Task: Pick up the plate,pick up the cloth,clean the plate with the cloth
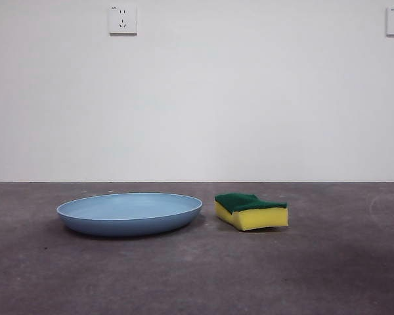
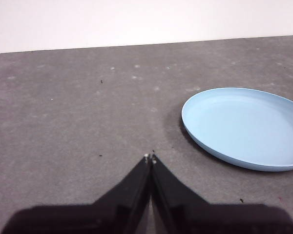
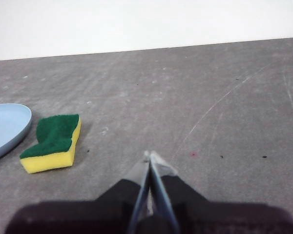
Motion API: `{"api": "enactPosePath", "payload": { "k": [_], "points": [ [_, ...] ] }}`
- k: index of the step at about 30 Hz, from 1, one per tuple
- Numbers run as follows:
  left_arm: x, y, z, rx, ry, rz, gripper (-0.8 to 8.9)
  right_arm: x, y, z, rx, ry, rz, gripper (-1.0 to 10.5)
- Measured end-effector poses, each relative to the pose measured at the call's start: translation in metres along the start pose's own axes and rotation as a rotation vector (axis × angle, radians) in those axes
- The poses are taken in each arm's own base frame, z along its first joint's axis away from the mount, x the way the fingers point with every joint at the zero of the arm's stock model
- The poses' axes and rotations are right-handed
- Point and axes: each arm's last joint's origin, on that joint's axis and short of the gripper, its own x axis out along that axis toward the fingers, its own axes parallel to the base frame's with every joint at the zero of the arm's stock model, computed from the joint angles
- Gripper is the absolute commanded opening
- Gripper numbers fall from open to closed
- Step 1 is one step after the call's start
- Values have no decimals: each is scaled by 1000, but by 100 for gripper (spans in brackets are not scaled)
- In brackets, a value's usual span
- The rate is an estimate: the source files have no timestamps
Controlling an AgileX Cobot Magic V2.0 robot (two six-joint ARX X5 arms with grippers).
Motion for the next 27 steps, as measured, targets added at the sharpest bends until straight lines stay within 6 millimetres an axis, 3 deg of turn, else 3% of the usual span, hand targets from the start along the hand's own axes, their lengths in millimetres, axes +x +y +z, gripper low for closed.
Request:
{"api": "enactPosePath", "payload": {
  "k": [8, 19, 22, 27],
  "points": [
    [0, 0, 0, 0, 0, 0, -3, 0, 0, 0, 21, 0, 2, 2],
    [-1, 0, 1, -99, 16, 1, -7, -1, 0, 2, 247, 29, -2, -9],
    [-5, 0, 8, -151, 53, 4, -7, -3, 2, 16, 311, 28, 1, -9],
    [-9, -1, 38, -206, 69, -12, -7, -7, 6, 57, 342, 19, 68, -9]
  ]
}}
